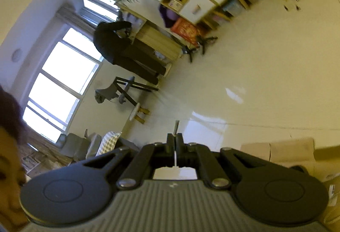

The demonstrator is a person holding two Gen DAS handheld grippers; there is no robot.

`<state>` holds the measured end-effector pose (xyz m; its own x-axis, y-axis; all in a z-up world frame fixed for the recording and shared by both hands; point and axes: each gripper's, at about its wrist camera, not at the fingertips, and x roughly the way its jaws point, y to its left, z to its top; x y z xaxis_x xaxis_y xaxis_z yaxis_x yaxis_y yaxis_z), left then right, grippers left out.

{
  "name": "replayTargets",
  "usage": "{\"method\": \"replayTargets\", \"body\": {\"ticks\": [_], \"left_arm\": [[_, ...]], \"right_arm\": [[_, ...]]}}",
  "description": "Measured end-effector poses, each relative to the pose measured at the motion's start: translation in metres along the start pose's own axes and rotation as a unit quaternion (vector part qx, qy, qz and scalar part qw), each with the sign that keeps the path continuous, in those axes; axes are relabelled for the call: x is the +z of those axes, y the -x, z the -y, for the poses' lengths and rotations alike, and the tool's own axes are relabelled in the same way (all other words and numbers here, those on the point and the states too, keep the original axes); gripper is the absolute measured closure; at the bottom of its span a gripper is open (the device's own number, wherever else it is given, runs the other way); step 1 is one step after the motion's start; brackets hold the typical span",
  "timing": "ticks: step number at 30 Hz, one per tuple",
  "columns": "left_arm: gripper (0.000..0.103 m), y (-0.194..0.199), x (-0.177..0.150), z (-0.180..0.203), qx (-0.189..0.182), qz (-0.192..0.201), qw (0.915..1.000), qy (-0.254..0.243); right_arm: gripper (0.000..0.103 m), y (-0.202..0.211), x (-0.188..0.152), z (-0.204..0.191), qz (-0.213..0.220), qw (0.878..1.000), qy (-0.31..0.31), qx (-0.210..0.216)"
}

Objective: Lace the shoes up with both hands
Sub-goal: 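Pull the white lace up and away from the sneaker with the right gripper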

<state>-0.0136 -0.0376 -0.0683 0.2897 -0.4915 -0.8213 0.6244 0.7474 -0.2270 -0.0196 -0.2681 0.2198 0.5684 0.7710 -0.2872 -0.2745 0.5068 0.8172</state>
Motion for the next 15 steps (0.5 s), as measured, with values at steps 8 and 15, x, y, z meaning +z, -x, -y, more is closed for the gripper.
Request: {"method": "replayTargets", "body": {"ticks": [8,15], "left_arm": [[0.092,-0.002,0.000,0.000,0.000,-0.002,1.0000,0.006],[0.092,-0.004,0.002,0.000,0.000,-0.005,0.9999,0.009]], "right_arm": [[0.100,0.029,0.001,-0.058,0.025,0.998,0.050,0.040],[0.101,0.033,-0.005,-0.054,-0.005,0.998,0.045,0.049]]}}
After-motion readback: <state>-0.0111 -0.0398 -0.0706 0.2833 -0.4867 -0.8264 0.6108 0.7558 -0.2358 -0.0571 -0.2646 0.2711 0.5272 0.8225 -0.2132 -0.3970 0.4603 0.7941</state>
